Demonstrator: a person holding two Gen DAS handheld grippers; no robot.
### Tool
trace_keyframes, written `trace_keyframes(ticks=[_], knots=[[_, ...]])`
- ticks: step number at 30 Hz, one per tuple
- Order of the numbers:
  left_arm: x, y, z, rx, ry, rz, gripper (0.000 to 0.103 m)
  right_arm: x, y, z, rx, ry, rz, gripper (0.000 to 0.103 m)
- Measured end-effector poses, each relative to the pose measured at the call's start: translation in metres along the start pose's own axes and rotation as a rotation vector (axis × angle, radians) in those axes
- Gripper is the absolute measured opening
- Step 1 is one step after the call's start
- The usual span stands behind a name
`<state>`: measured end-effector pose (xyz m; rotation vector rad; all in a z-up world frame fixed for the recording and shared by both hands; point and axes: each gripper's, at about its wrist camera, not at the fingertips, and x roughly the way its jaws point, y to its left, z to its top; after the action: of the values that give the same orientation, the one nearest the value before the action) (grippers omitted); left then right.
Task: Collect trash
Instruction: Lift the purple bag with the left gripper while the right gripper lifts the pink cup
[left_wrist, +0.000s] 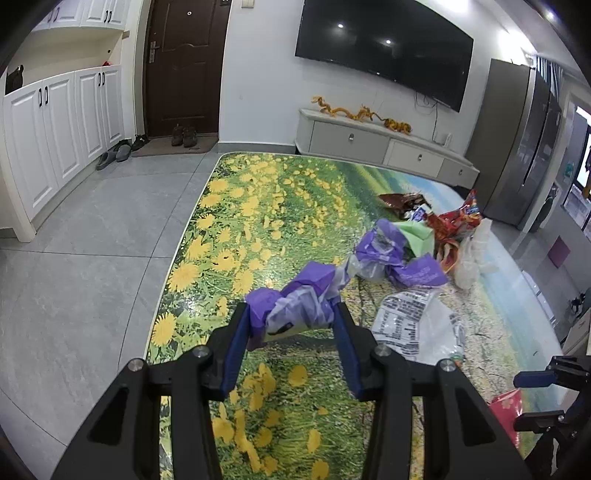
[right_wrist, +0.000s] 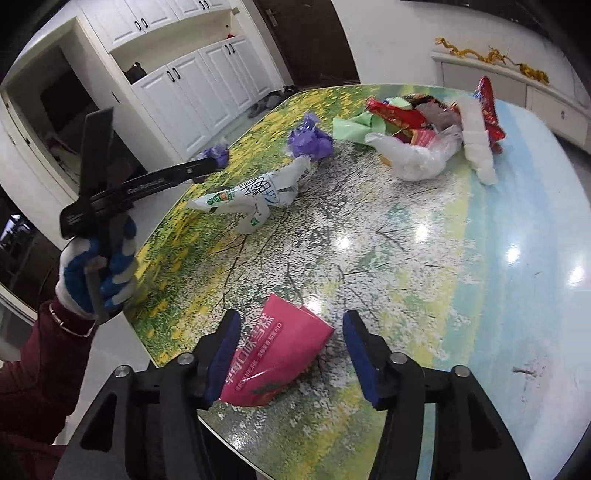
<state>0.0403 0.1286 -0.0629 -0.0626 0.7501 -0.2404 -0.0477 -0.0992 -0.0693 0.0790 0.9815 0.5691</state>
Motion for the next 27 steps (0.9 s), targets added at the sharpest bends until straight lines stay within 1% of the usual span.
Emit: trace_keyframes(ticks=[4, 8, 11, 12, 15, 16, 21, 27], knots=[[-0.008, 0.002, -0.004, -0.010, -0.019, -0.013, 0.043, -0.005, 0.003, -0.003, 0.004, 0.022, -0.013, 0.060], [-0.014, 0.003, -0.007, -0.018, -0.032, -0.025, 0.043, -0.001, 0.008, -0.006, 0.022, 0.067, 0.005, 0.060], [-0.019, 0.005, -0.010, -0.021, -0.038, -0.030, 0.043, 0.006, 0.010, -0.006, 0.038, 0.094, 0.015, 0.056], [-0.020, 0.005, -0.010, -0.021, -0.041, -0.030, 0.043, 0.008, 0.010, -0.005, 0.045, 0.101, 0.020, 0.053], [-0.027, 0.007, -0.011, -0.028, -0.051, -0.035, 0.043, 0.014, 0.008, -0.002, 0.060, 0.106, 0.029, 0.036], [-0.030, 0.007, -0.011, -0.029, -0.056, -0.035, 0.043, 0.015, 0.007, 0.000, 0.063, 0.107, 0.034, 0.033], [-0.043, 0.005, -0.008, -0.026, -0.072, -0.034, 0.043, 0.013, 0.005, 0.004, 0.046, 0.072, 0.031, 0.030], [-0.056, -0.012, 0.001, -0.017, -0.088, -0.051, 0.043, -0.011, -0.007, 0.011, 0.070, -0.028, 0.055, 0.030]])
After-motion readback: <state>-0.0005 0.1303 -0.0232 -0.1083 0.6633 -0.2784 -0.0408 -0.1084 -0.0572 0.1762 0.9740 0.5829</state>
